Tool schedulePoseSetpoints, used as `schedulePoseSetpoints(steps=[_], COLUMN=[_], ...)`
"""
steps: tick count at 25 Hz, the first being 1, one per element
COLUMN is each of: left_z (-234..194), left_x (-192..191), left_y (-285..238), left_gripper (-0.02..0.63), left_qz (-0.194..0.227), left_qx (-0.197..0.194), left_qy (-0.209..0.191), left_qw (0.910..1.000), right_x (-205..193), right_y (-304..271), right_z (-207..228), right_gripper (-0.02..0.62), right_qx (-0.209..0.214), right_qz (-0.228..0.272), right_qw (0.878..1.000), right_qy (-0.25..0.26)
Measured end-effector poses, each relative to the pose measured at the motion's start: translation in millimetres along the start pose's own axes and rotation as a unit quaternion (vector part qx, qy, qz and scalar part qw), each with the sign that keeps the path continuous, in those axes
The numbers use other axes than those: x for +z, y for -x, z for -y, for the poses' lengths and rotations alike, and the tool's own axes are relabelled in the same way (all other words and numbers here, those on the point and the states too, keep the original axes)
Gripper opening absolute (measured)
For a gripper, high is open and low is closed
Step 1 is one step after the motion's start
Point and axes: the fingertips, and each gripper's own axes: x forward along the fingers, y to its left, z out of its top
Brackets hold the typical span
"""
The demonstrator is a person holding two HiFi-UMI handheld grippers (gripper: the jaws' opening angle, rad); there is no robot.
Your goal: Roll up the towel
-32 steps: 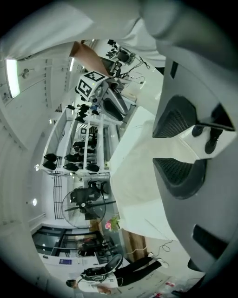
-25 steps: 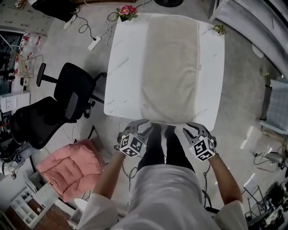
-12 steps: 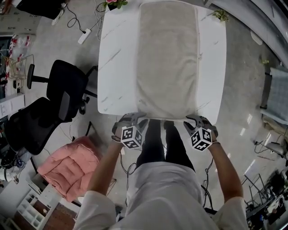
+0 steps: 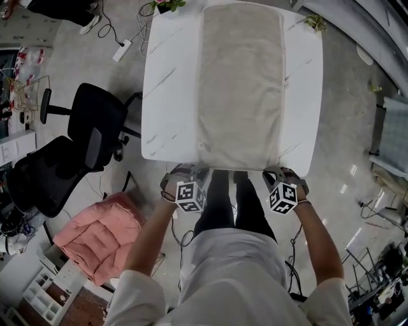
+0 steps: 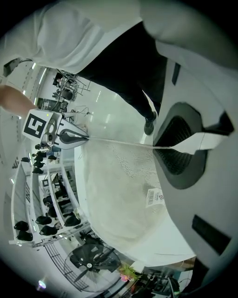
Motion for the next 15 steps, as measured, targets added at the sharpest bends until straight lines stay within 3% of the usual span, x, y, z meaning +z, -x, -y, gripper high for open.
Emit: schedulePoseSetpoints(steps=[8,15], left_z=[26.9,-3.3], left_x=[-5.6,5.8], left_y=[20.0,30.8], left_gripper=[0.032,0.033], left_qz=[-0.004,0.002], left_qx=[-0.045,-0.058], left_qy=[-0.002,-0.005], left_qw=[0.9990,0.9983], right_x=[8.8,17.3], right_y=[11.8,19.2], right_z=[-30.6,0.6], right_gripper=[0.026,0.026], right_qx=[0.044,0.051], right_qz=[0.003,0.007], right_qw=[0.999,0.998], right_qy=[-0.016,-0.039])
